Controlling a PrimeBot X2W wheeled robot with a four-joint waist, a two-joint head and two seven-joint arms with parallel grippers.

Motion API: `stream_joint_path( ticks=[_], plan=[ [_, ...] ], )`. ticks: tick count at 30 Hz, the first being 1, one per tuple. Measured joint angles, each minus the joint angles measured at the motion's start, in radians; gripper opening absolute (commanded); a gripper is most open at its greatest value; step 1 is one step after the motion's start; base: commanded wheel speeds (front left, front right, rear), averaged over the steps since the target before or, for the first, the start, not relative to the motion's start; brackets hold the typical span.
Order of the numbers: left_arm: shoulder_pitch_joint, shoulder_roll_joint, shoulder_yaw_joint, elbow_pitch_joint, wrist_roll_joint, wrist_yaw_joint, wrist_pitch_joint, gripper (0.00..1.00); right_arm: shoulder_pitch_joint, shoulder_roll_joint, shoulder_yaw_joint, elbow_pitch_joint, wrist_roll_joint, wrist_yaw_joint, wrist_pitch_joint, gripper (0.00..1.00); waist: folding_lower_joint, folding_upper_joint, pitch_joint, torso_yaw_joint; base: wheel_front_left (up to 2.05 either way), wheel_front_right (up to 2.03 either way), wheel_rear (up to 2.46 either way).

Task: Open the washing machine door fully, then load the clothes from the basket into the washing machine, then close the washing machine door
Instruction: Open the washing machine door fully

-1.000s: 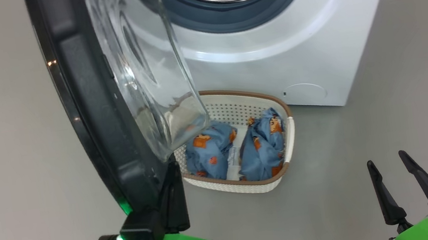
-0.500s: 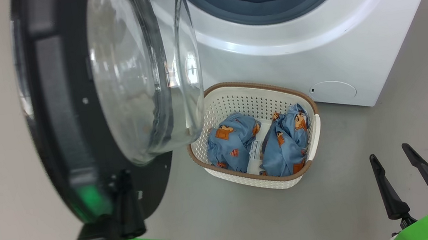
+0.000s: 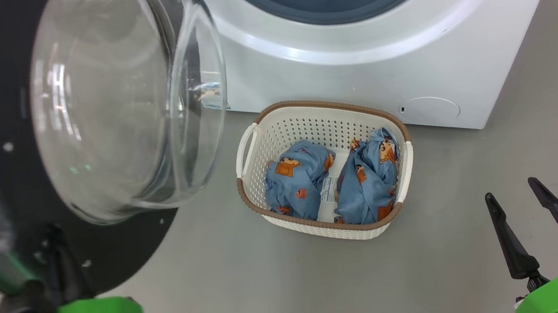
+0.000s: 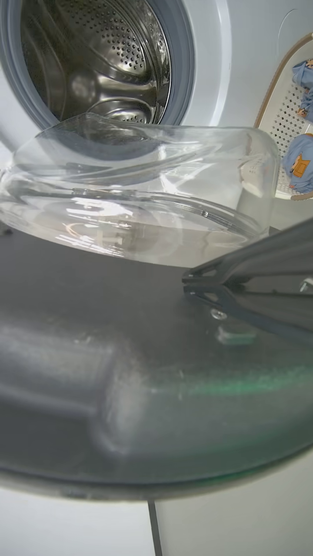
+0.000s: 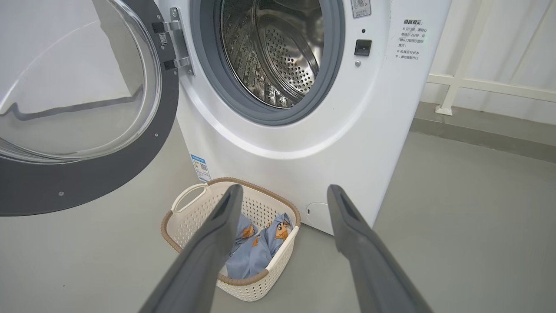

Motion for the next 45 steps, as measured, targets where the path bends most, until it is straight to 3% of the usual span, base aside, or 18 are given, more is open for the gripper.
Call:
stream_joint_path(
  ticks=[10,11,24,36,45],
  plan=[
    [-0.078,-0.031,0.207,0.064,0.032,-0.121,-0.003,0.0,-0.002,-0.01,-0.004,-0.018,0.002,0.0,0.011,1.0,0.0,0.0,0.031,-0.008,0.0,0.0,0.0],
    [-0.1,-0.044,0.248,0.087,0.048,-0.148,-0.003,0.0,-0.008,-0.012,-0.004,-0.022,0.002,0.0,0.013,1.0,0.0,-0.0001,0.038,-0.01,0.0,0.0,0.0],
    [-0.263,-0.057,0.468,0.275,0.123,-0.29,-0.004,0.0,-0.033,-0.02,-0.006,-0.029,0.002,0.0,0.021,1.0,0.0,0.0,0.071,-0.016,0.0,0.0,0.0],
    [-0.322,-0.099,0.616,0.351,0.21,-0.369,-0.005,0.0,-0.048,-0.032,-0.004,-0.026,0.003,0.0,0.02,1.0,0.0,0.0,0.086,-0.023,0.0,0.0,0.0],
    [-0.255,-0.161,0.679,0.252,0.287,-0.403,-0.004,0.0,-0.048,-0.029,-0.006,-0.016,0.003,0.0,0.011,1.0,0.0,0.0,0.07,-0.028,0.0,0.0,0.0]
  ],
)
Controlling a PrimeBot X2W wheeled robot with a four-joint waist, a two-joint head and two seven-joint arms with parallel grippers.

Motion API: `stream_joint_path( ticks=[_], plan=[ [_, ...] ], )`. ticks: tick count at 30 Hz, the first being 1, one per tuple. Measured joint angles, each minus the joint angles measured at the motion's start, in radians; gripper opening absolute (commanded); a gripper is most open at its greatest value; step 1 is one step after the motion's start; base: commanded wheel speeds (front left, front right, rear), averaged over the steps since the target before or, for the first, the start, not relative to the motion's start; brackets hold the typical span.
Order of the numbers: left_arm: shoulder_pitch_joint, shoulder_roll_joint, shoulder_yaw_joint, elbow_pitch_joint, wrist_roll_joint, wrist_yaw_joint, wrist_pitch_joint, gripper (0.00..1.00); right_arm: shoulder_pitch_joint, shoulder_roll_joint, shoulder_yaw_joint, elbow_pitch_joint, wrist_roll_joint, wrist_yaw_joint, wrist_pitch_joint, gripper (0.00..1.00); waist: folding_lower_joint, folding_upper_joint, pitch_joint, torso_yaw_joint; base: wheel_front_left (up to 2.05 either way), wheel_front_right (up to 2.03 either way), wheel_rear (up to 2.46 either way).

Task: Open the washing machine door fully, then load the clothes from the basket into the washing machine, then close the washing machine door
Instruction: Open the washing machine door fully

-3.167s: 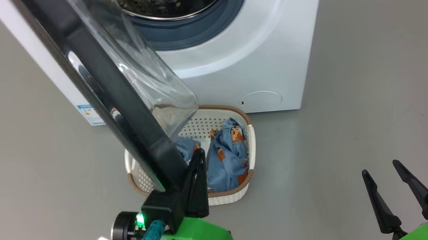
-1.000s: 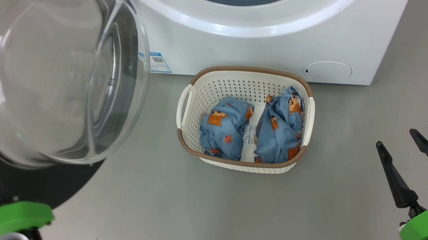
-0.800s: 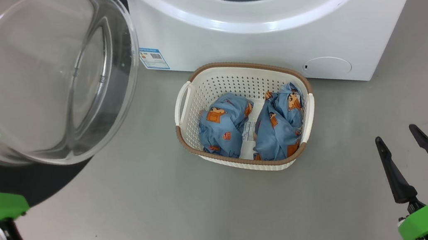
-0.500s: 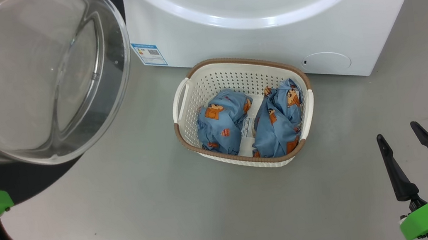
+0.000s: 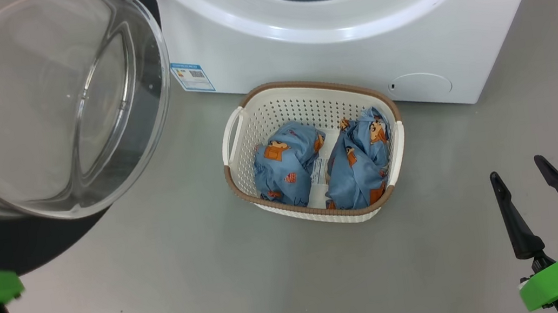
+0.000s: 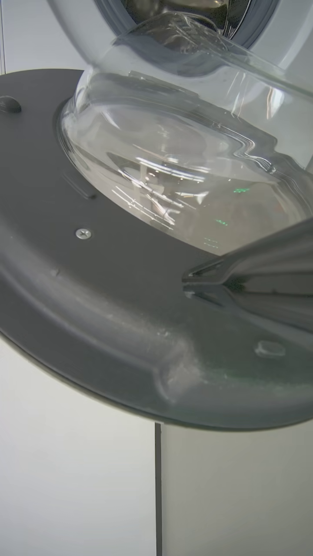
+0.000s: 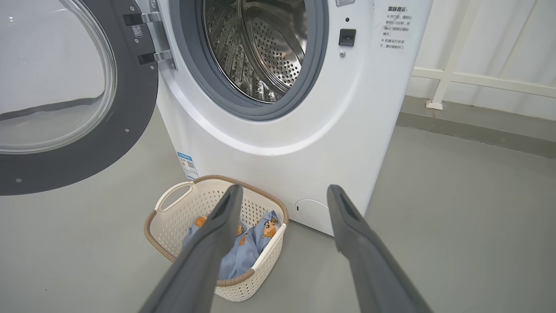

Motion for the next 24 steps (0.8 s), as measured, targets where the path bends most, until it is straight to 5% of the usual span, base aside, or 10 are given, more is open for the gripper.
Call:
stream_joint_path(
  ticks=[7,20,23,24],
  plan=[
    [0.151,-0.029,-0.027,-0.146,0.034,-0.009,0.0,0.0,0.002,0.017,0.0,0.016,0.0,0.0,-0.009,1.0,0.0001,0.0,-0.032,-0.004,0.0,0.0,0.0],
    [0.447,-0.024,-0.354,-0.429,-0.026,0.023,0.0,0.03,0.009,0.041,0.013,0.036,0.0,0.0,-0.034,1.0,0.0,0.0,-0.078,-0.064,0.0,0.0,0.0],
    [0.484,-0.019,-0.407,-0.439,-0.015,0.024,0.0,0.53,0.022,0.046,0.024,0.039,0.0,0.0,-0.038,1.0,0.0,0.0,-0.089,-0.084,0.0,0.0,0.0],
    [0.492,-0.019,-0.422,-0.44,-0.009,0.023,0.0,0.84,0.028,0.047,0.024,0.042,0.0,0.0,-0.042,1.0,0.0,0.0,-0.093,-0.091,0.0,0.0,0.0]
  ],
)
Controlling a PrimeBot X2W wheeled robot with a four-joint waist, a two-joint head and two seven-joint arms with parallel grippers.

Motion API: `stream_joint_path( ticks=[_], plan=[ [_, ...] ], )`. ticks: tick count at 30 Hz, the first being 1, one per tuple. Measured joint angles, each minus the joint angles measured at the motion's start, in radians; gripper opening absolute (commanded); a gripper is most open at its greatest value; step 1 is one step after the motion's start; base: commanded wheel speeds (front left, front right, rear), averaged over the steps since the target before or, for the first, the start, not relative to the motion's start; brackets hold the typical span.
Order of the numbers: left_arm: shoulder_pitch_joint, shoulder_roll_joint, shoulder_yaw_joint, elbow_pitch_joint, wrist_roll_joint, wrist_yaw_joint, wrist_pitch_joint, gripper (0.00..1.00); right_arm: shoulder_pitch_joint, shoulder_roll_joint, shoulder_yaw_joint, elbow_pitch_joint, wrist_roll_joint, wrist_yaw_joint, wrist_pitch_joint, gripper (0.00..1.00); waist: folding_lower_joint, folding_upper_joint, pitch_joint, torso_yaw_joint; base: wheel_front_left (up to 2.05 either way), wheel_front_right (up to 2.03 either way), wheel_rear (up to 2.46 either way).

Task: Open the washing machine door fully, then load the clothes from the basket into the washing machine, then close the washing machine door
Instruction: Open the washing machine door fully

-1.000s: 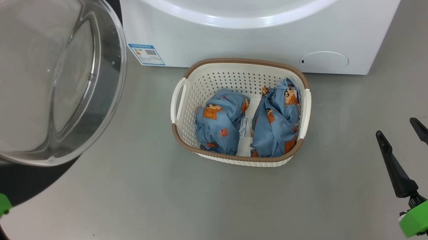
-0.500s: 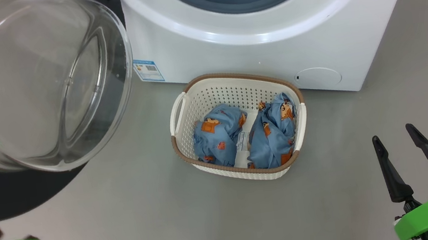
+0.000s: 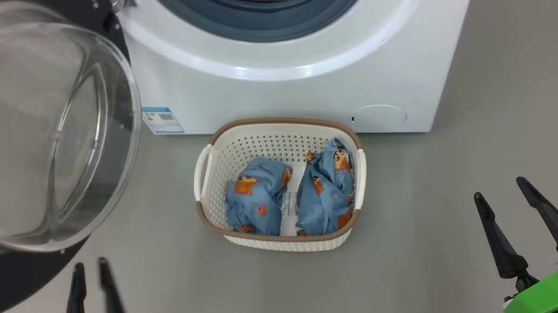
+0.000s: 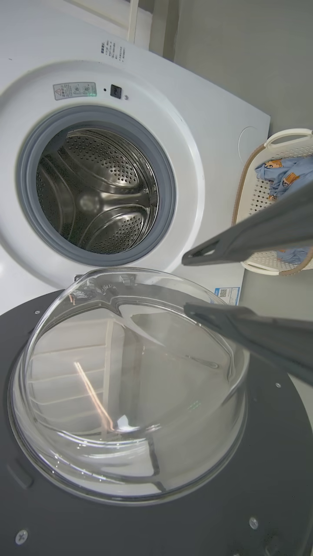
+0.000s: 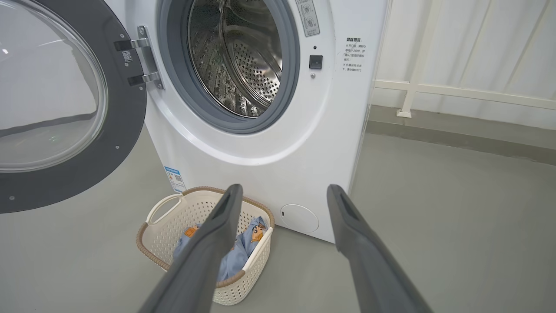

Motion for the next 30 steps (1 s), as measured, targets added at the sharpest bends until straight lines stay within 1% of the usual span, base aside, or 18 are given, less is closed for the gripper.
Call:
stream_joint_path(
  ticks=[1,7,10,15,24,30],
  plan=[
    [0.005,0.0,-0.015,-0.001,0.002,-0.001,0.0,1.0,0.001,0.0,0.0,0.003,0.0,0.0,-0.001,1.0,0.0,0.0,-0.004,-0.007,0.0,0.0,0.0],
    [0.017,0.003,-0.063,0.028,0.011,-0.008,0.0,1.0,0.001,0.004,0.002,0.003,-0.001,0.0,-0.002,1.0,0.0,0.0,-0.025,-0.048,0.0,0.0,0.0],
    [0.017,0.004,-0.081,0.062,0.017,-0.022,0.0,1.0,0.002,0.006,0.004,0.007,-0.001,0.0,-0.01,1.0,0.0,0.0,-0.034,-0.071,0.0,0.0,0.0],
    [0.015,0.005,-0.108,0.095,0.026,-0.023,0.013,1.0,0.021,0.012,0.006,0.008,-0.001,0.0,-0.01,1.0,0.0,0.0,-0.047,-0.114,0.0,0.0,0.0],
    [0.014,0.023,-0.108,0.141,0.025,-0.023,0.024,1.0,0.053,0.018,0.008,-0.006,0.0,0.0,-0.01,1.0,0.0001,0.0,-0.074,-0.186,0.0,0.0,0.0],
    [0.011,0.025,-0.108,0.152,0.02,-0.023,0.025,1.0,0.09,0.02,0.007,-0.035,0.015,0.0,-0.004,1.0,0.0,0.0,-0.099,-0.218,0.0,0.0,0.0]
  ],
)
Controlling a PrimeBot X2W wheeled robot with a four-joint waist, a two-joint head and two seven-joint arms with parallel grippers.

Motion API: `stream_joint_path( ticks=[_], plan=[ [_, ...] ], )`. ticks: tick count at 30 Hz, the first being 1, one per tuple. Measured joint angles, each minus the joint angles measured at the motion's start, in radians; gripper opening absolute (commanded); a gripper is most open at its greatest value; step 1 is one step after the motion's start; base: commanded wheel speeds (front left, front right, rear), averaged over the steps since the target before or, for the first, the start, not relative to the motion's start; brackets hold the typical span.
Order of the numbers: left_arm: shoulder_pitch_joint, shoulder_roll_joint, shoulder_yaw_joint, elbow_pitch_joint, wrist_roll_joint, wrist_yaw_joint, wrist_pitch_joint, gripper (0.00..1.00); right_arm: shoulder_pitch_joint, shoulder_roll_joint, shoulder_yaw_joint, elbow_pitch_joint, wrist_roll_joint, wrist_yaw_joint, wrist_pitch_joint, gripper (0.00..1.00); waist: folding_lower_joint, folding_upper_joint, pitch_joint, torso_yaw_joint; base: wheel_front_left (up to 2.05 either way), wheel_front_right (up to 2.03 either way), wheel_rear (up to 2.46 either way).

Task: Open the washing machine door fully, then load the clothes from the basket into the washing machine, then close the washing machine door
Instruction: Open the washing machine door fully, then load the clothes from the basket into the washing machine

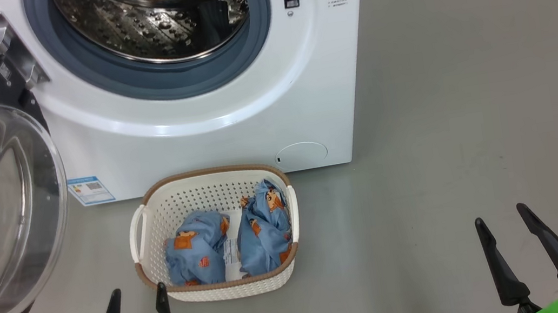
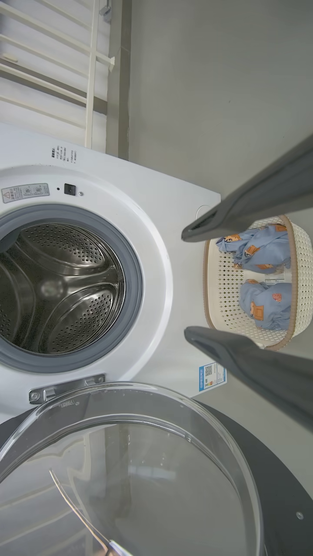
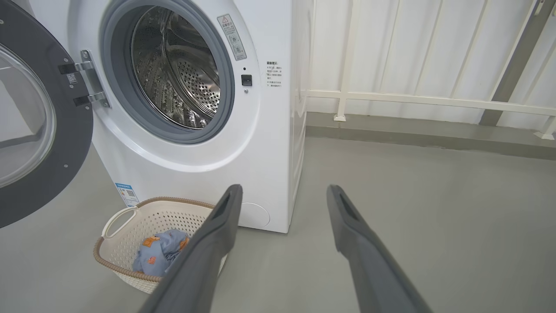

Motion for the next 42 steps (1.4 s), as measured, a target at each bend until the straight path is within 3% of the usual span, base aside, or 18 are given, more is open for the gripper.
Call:
stream_joint_path(
  ticks=[29,42],
  plan=[
    [0.0,0.011,-0.021,0.015,-0.006,0.025,0.007,1.0,0.028,0.003,-0.001,-0.006,0.003,0.0,0.014,1.0,0.0,0.0,-0.041,-0.007,0.02,-0.02,0.0],
    [0.0,0.014,-0.031,0.016,-0.012,0.027,0.006,1.0,0.029,0.004,0.0,-0.006,0.003,0.0,0.014,1.0,0.0,0.0,-0.041,-0.01,1.22,-1.22,0.0]
  ],
)
